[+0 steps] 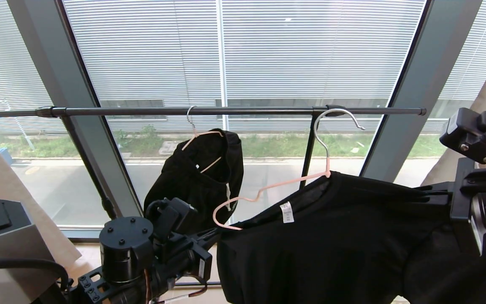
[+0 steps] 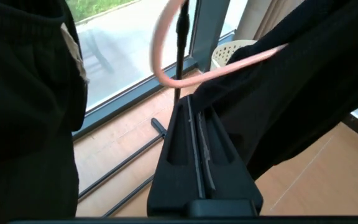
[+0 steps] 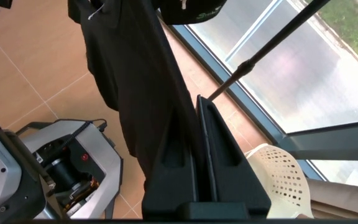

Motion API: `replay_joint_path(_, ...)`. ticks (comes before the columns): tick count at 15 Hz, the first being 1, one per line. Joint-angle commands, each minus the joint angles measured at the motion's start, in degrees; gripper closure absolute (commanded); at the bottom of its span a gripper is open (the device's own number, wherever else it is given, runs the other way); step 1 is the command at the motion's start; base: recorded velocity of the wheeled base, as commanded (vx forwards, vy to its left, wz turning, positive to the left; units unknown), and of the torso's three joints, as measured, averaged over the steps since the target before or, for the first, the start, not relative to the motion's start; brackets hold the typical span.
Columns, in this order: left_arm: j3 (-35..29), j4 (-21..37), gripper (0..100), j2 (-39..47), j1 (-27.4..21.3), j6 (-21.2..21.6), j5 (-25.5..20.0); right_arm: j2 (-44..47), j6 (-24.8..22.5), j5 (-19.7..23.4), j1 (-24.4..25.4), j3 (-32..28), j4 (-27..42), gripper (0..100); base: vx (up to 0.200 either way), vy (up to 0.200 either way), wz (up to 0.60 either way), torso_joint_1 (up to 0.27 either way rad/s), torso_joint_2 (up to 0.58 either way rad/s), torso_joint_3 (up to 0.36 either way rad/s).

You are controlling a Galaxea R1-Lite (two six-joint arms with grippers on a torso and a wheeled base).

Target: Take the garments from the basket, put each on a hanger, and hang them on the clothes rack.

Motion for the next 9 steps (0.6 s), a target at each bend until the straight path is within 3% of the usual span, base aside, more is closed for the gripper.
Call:
replay_joint_path(1,-0.8,-0.1,100,0.4,2.3,-0.9,0.1,-1.8,-0.1,0.0,-0.1,1.4,0.0,100,0.000,0.000,0.00,0.000,0.00,0.000)
replay_joint_path(4,-2.0,-0.1,100,0.2,4.7,-1.4,-0.1,-4.4,-0.1,-0.1,-0.1,3.4,0.1,100,0.000,0.000,0.00,0.000,0.00,0.000)
replay_joint_path(9,-4.6,0.0,100,-2.9,4.5,-1.4,-0.2,-5.5,-0.3,-0.4,-0.1,5.4,0.0,100,0.000,0.000,0.00,0.000,0.00,0.000)
